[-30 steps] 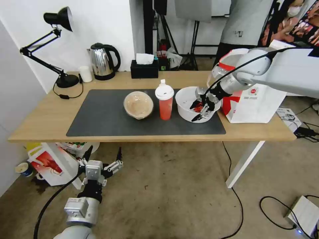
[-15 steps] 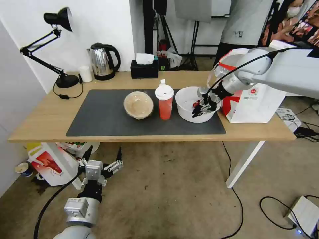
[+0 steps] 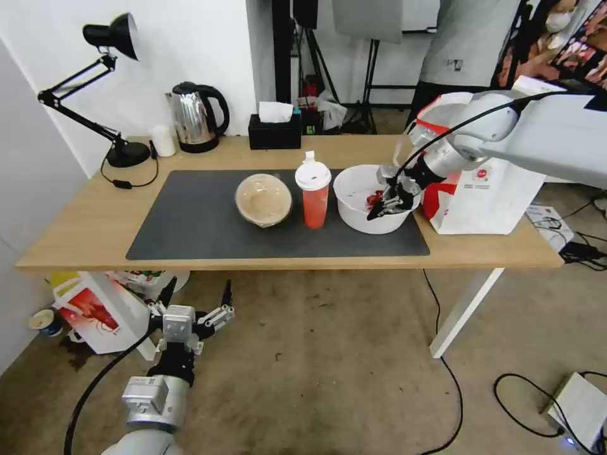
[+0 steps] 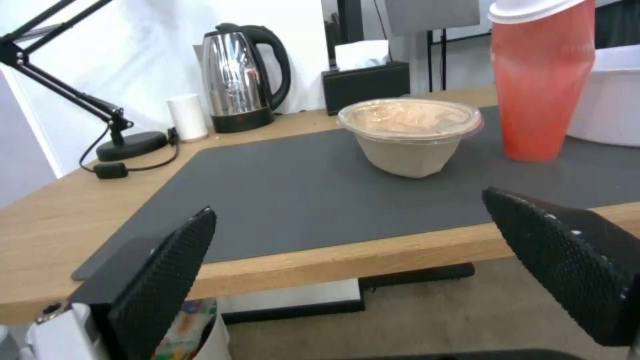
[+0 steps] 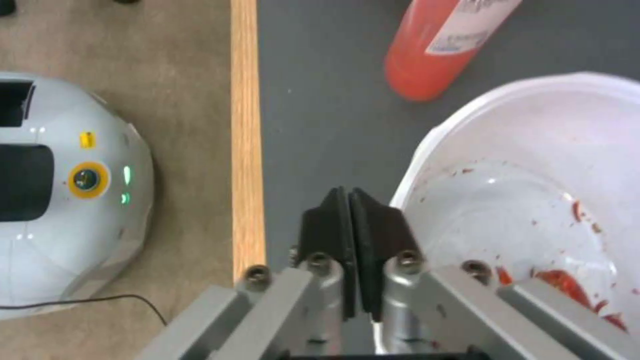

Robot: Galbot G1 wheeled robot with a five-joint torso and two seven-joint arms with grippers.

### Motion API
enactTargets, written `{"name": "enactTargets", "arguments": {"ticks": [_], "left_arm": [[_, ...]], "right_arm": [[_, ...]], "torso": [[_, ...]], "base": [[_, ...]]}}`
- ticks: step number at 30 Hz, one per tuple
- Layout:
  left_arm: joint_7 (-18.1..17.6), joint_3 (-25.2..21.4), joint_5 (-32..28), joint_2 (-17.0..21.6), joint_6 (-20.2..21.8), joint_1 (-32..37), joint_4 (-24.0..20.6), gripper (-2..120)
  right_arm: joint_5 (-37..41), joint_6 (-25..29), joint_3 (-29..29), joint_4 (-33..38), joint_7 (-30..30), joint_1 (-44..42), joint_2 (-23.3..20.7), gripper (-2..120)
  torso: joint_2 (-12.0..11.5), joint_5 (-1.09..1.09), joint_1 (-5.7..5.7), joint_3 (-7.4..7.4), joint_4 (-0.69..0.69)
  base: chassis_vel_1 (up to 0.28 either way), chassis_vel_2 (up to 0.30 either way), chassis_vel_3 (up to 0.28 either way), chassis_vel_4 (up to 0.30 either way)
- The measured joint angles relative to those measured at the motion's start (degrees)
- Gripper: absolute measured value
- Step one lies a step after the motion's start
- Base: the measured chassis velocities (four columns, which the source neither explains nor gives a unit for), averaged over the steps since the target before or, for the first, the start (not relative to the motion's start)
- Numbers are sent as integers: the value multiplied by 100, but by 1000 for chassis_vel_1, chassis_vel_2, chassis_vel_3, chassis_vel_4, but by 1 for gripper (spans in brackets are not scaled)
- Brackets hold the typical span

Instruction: Pick up the trash from the table and place it into the takeout bag.

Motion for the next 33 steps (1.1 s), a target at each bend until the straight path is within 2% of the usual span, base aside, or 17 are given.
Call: {"name": "enactTargets", "arguments": {"ticks": [1,4,6,9,11,14,15,19,20,24,27,33], "left_arm": [[0,0,0,0,0,0,0,100],[0,0,0,0,0,-1,0,100],[0,0,0,0,0,0,0,100],[0,0,0,0,0,0,0,100],[0,0,0,0,0,0,0,100],[0,0,0,0,0,0,0,100],[0,0,0,0,0,0,0,100],[0,0,0,0,0,0,0,100],[0,0,0,0,0,0,0,100],[0,0,0,0,0,0,0,100],[0,0,0,0,0,0,0,100],[0,0,0,0,0,0,0,100]], "right_arm": [[0,0,0,0,0,0,0,2],[66,20,-9,5,18,145,-12,19],[79,20,-24,11,14,189,-15,22],[120,20,-38,16,9,259,-18,36],[130,20,-38,-1,7,275,-25,39],[151,18,-38,-113,-3,304,-45,54],[151,18,-38,-113,-3,304,-45,54],[151,5,-38,-127,-4,270,-16,73],[151,5,-38,-127,-4,270,-16,73],[135,1,-37,-202,-9,221,-16,91],[126,0,-29,-285,-20,164,-47,97],[121,0,-17,-347,-27,100,-83,100]], "torso": [[0,0,0,0,0],[0,-1,0,0,0],[0,-2,0,-1,0],[0,0,0,-1,0],[0,0,0,0,0],[-1,-2,0,-1,0],[-1,-2,0,-1,0],[-1,0,0,0,-1],[-1,0,0,0,-1],[-1,-1,0,0,-1],[-1,-1,0,0,-1],[-1,-1,0,0,0]], "base": [[0,0,0,0],[0,0,0,0],[0,0,0,0],[0,0,0,0],[0,0,0,0],[0,0,0,0],[0,0,0,0],[0,0,0,0],[0,0,0,0],[0,0,0,0],[0,0,0,0],[0,0,0,0]]}}
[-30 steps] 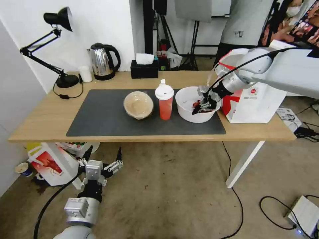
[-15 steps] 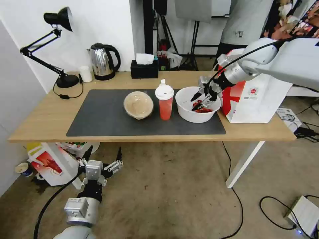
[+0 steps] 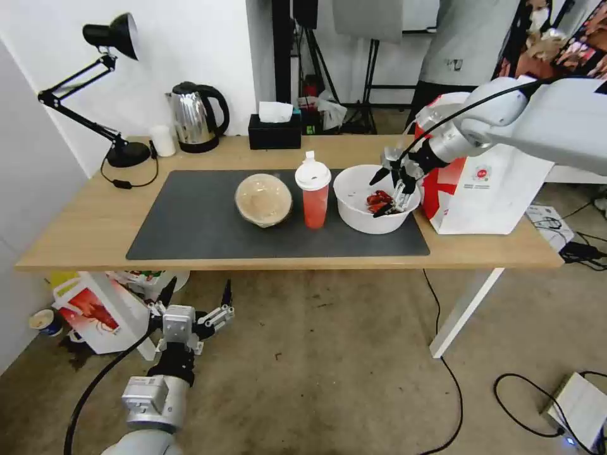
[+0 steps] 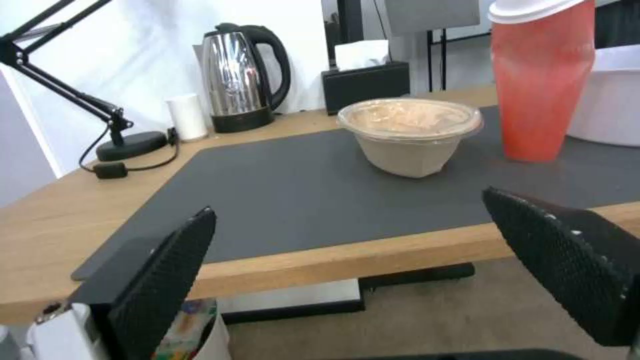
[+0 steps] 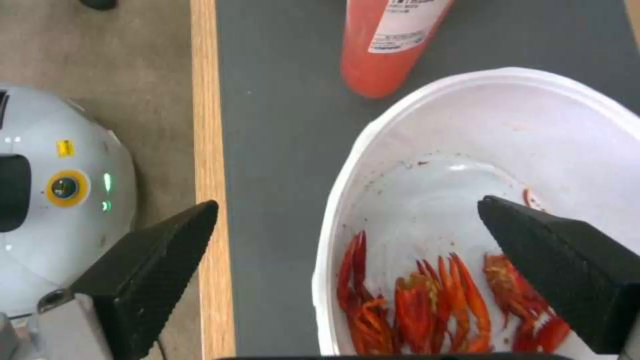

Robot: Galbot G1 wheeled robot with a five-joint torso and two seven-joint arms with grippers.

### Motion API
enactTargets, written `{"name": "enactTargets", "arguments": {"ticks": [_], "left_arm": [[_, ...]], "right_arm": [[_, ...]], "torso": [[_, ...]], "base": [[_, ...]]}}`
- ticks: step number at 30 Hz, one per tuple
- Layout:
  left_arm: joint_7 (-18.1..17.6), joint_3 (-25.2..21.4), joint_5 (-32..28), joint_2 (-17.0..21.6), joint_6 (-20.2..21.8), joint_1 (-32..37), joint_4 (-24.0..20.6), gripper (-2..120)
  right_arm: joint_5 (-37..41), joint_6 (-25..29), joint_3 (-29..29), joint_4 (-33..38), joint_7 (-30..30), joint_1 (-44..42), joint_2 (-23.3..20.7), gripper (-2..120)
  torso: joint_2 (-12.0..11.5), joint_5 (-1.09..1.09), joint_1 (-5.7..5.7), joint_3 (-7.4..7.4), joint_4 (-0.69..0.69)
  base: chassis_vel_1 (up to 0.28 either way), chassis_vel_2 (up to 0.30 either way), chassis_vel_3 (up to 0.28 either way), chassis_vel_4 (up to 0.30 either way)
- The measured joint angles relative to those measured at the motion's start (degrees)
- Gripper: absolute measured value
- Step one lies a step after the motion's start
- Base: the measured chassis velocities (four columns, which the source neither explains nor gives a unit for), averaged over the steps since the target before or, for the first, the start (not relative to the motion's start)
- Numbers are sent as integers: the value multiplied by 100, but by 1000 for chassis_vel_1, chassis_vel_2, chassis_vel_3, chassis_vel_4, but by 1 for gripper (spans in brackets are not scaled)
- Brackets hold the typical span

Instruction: Pick up the trash from the table and place it into the takeout bag.

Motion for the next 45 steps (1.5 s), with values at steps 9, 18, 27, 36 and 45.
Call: {"name": "enactTargets", "arguments": {"ticks": [9,18,27,36,45], "left_arm": [[0,0,0,0,0,0,0,100],[0,0,0,0,0,0,0,100],[0,0,0,0,0,0,0,100],[0,0,0,0,0,0,0,100],[0,0,0,0,0,0,0,100]], "right_arm": [[-15,-5,77,-140,-6,-217,-119,100],[-114,-22,240,-372,-62,-552,-217,100],[-269,-28,515,-736,-118,-1024,-360,100],[-388,-14,724,-953,-134,-1265,-448,100],[-435,-9,748,-969,-137,-1269,-403,100]], "torso": [[0,0,0,0,0],[0,0,0,1,0],[0,1,0,1,-1],[0,0,1,0,0],[0,0,0,0,0]], "base": [[0,0,0,0],[0,0,0,0],[0,0,0,0],[0,0,0,0],[0,0,0,0]]}}
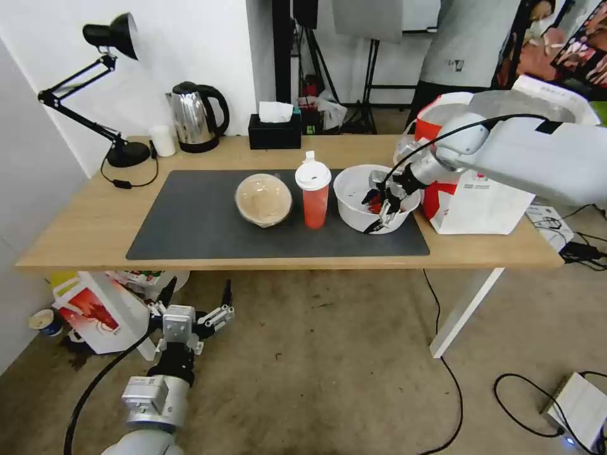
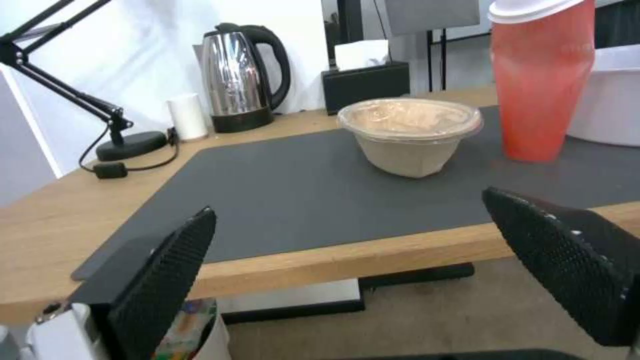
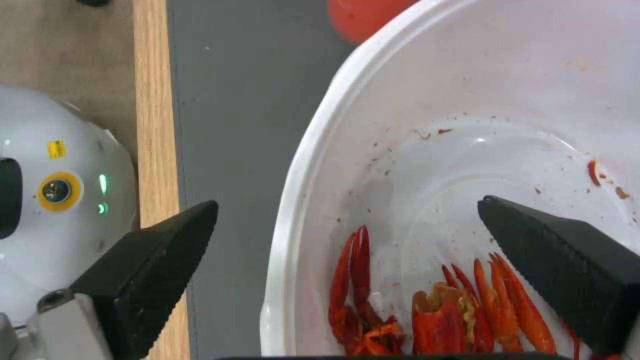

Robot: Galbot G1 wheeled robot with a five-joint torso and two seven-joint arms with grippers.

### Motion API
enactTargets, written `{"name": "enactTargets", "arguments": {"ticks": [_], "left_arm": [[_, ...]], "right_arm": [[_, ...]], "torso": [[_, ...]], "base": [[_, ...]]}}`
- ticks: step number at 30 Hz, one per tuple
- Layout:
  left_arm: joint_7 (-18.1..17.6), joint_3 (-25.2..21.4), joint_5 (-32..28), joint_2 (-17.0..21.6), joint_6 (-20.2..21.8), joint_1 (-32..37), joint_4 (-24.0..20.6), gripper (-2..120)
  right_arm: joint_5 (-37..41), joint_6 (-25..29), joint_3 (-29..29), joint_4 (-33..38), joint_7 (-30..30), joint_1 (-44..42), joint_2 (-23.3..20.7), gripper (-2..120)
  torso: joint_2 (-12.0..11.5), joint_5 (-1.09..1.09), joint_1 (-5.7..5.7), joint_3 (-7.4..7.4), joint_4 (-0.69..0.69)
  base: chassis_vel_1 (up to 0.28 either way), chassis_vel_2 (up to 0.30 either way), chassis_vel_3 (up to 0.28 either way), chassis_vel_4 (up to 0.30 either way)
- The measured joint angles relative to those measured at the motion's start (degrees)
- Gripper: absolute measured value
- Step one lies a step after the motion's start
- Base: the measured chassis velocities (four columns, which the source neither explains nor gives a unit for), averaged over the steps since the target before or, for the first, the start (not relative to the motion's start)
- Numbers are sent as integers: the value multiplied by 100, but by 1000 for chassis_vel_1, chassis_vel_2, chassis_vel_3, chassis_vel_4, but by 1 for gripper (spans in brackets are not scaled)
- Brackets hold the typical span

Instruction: Pick up the trash from the table and place it into the takeout bag.

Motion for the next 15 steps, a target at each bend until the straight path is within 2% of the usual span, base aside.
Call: {"name": "enactTargets", "arguments": {"ticks": [6,10,12,14,15], "left_arm": [[0,0,0,0,0,0,0,100],[0,0,0,0,0,1,0,100],[0,0,0,0,0,0,0,100],[0,0,0,0,0,0,0,100],[0,0,0,0,0,0,0,100]], "right_arm": [[-29,0,7,-9,-1,-26,0,95],[-69,0,37,-40,-5,-49,-15,76],[-72,0,37,-40,-6,-50,-16,72],[-77,0,38,-39,-21,-49,-13,61],[-77,0,38,-39,-21,-49,-13,61]], "torso": [[0,0,0,0,0],[0,0,0,0,1],[0,0,0,0,1],[1,0,0,0,0],[1,0,0,0,0]], "base": [[0,0,0,0],[0,0,0,0],[0,0,0,0],[0,0,0,0],[0,0,0,0]]}}
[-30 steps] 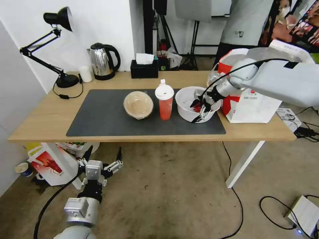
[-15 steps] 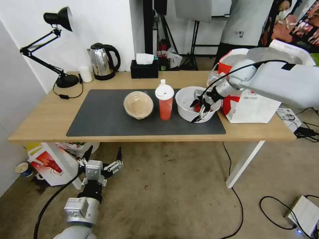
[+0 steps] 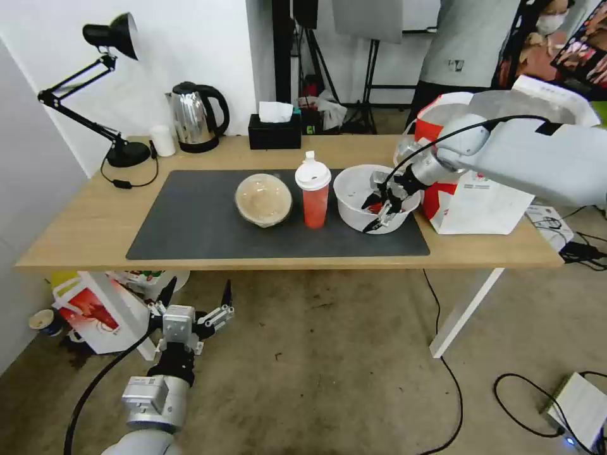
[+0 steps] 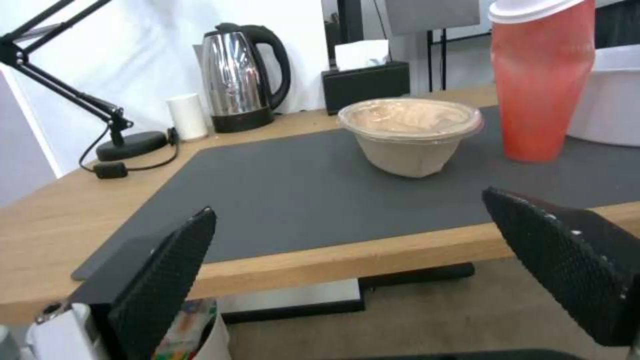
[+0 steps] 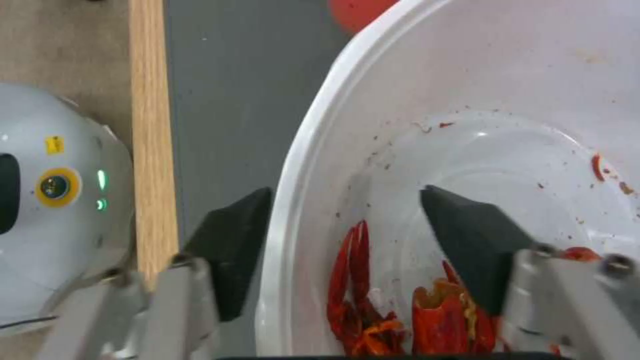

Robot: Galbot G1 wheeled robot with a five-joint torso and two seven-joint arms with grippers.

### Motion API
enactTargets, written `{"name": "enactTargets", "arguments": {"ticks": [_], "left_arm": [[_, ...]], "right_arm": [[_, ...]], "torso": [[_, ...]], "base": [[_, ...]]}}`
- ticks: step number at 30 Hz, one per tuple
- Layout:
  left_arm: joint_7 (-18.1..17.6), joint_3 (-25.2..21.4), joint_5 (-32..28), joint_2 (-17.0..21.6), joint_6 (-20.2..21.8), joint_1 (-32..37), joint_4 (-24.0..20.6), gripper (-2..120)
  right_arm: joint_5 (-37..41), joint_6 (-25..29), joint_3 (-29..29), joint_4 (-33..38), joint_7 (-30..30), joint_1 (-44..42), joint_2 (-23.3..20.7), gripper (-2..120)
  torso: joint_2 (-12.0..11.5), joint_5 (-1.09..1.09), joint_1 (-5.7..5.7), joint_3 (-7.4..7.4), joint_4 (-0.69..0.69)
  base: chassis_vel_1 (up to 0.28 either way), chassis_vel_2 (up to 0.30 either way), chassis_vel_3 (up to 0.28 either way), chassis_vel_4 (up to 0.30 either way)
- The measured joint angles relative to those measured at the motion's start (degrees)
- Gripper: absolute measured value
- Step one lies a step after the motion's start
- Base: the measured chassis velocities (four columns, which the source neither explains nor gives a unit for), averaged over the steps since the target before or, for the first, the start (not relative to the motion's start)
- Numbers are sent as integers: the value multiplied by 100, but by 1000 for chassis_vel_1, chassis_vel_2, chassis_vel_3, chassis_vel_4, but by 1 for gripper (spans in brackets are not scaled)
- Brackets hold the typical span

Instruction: Pick up the trash from the table and place it into the takeout bag.

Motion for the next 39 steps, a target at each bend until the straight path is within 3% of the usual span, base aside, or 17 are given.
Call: {"name": "enactTargets", "arguments": {"ticks": [16,39], "left_arm": [[0,0,0,0,0,0,0,100],[0,0,0,0,0,0,0,100]], "right_arm": [[4,-5,31,-65,-77,54,-9,1],[36,13,33,158,16,305,157,0]], "torso": [[0,0,0,0,0],[0,0,0,0,0]], "base": [[0,0,0,0],[0,0,0,0]]}}
